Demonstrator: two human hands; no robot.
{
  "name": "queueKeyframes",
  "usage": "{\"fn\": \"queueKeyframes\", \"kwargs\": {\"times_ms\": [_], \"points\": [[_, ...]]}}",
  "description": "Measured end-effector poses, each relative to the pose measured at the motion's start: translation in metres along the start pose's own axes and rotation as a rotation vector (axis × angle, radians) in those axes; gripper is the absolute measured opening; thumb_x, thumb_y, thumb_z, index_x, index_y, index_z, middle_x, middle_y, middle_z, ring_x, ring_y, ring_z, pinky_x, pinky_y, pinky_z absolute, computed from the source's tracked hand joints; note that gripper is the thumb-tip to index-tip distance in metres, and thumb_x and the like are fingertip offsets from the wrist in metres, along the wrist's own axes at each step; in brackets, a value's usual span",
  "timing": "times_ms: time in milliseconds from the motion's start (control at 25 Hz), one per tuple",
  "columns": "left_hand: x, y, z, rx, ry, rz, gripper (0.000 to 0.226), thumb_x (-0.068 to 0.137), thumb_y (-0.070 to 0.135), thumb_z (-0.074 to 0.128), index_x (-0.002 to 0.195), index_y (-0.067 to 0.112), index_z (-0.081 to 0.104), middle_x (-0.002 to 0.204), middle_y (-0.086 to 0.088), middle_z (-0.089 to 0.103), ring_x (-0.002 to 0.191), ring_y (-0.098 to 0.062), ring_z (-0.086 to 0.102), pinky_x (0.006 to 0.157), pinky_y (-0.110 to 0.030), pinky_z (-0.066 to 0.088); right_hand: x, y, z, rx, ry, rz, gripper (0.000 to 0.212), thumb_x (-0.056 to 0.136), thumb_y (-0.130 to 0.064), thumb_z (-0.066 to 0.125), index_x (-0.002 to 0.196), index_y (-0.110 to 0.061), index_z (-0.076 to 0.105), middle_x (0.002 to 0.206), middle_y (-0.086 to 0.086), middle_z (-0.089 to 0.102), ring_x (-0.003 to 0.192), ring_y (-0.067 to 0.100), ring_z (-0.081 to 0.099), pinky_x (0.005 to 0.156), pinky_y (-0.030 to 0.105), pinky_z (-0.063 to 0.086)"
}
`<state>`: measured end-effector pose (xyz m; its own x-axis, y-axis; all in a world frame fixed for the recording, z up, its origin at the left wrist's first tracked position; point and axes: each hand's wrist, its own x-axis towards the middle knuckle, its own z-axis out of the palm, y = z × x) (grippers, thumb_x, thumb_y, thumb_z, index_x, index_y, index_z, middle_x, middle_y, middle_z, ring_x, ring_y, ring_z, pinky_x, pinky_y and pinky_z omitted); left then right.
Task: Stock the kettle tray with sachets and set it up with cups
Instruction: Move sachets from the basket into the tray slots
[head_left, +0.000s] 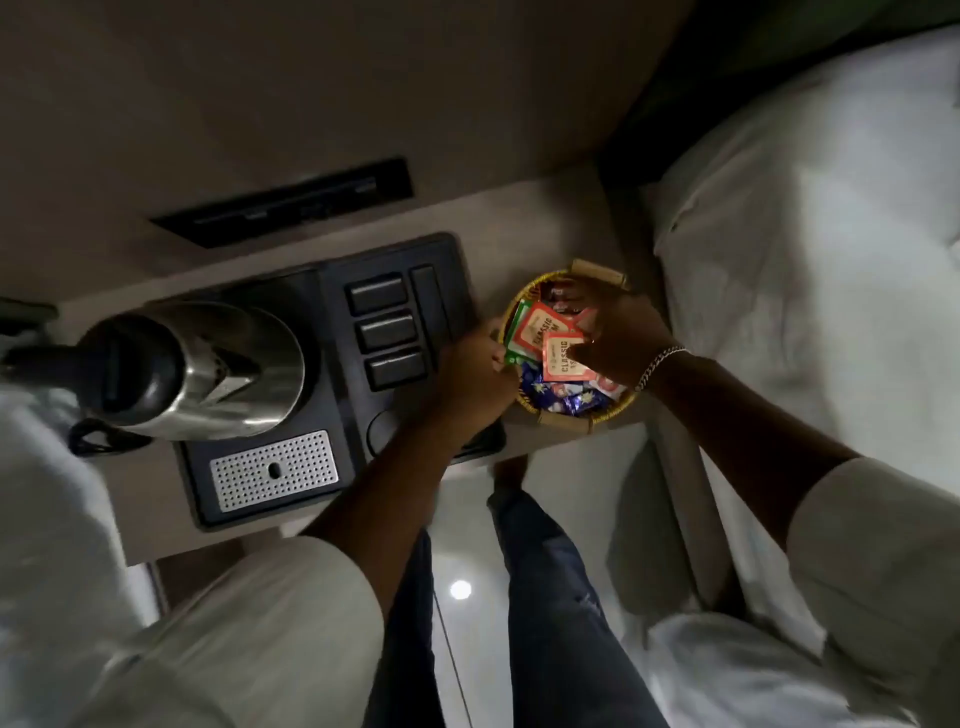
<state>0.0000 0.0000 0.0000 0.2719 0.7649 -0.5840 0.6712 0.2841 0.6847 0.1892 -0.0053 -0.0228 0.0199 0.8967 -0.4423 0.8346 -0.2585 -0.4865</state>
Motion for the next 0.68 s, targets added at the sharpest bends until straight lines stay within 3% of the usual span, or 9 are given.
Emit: {"fn": "queueKeyframes", "kwargs": {"times_ms": [80,200,280,440,560,680], "points": [[0.015,-0.011,0.019,-0.094,-0.018,-0.038,0.047,0.086,0.002,0.061,0.13,0.01,0.046,0.12,-0.013,0.064,0.104,-0.023,0.064,0.061,-0.015,0.045,0.014,0.012,0.022,-0.112,-0.072,0.003,0.081,0.068,-0.023,0.08,0.137,-0.018,0.038,0.134,0.013,0.053,0.119,0.034,0.051,0.097,0.041,0.044],[0.027,-0.029,0.045,-0.148,-0.03,-0.075,0.054,0.087,0.002,0.061,0.135,0.017,0.041,0.128,-0.009,0.06,0.113,-0.022,0.06,0.062,-0.01,0.042,0.028,0.029,0.051,-0.204,-0.15,0.026,0.089,0.073,-0.03,0.076,0.144,-0.023,0.022,0.135,0.019,0.051,0.11,0.039,0.056,0.088,0.043,0.049],[0.029,-0.035,0.051,-0.161,-0.043,-0.089,0.06,0.086,0.001,0.061,0.138,0.019,0.037,0.134,-0.008,0.056,0.119,-0.022,0.057,0.068,-0.009,0.045,0.03,0.035,0.06,-0.216,-0.079,-0.01,0.081,0.076,-0.026,0.072,0.142,-0.021,0.026,0.13,0.021,0.054,0.104,0.039,0.06,0.081,0.043,0.052],[0.031,-0.038,0.053,-0.198,-0.048,-0.105,0.069,0.083,-0.003,0.062,0.141,0.018,0.033,0.139,-0.011,0.052,0.124,-0.026,0.054,0.095,-0.039,0.052,0.028,0.038,0.065,-0.189,-0.006,-0.011,0.073,0.074,-0.02,0.073,0.138,-0.018,0.037,0.131,0.016,0.054,0.11,0.037,0.057,0.084,0.043,0.051],[0.037,-0.039,0.054,-0.201,-0.085,-0.139,0.071,0.082,-0.005,0.063,0.142,0.016,0.032,0.14,-0.012,0.051,0.126,-0.027,0.053,0.097,-0.047,0.051,0.032,0.038,0.066,-0.197,0.013,-0.038,0.072,0.074,-0.02,0.074,0.137,-0.015,0.039,0.138,0.015,0.048,0.116,0.036,0.053,0.088,0.044,0.048],[0.04,-0.04,0.056,-0.215,-0.099,-0.146,0.07,0.082,-0.004,0.064,0.142,0.015,0.033,0.14,-0.013,0.051,0.125,-0.026,0.053,0.098,-0.044,0.051,0.041,0.034,0.067,-0.169,0.031,-0.027,0.066,0.076,-0.02,0.072,0.135,-0.014,0.042,0.134,0.015,0.053,0.116,0.034,0.054,0.091,0.043,0.047]]}}
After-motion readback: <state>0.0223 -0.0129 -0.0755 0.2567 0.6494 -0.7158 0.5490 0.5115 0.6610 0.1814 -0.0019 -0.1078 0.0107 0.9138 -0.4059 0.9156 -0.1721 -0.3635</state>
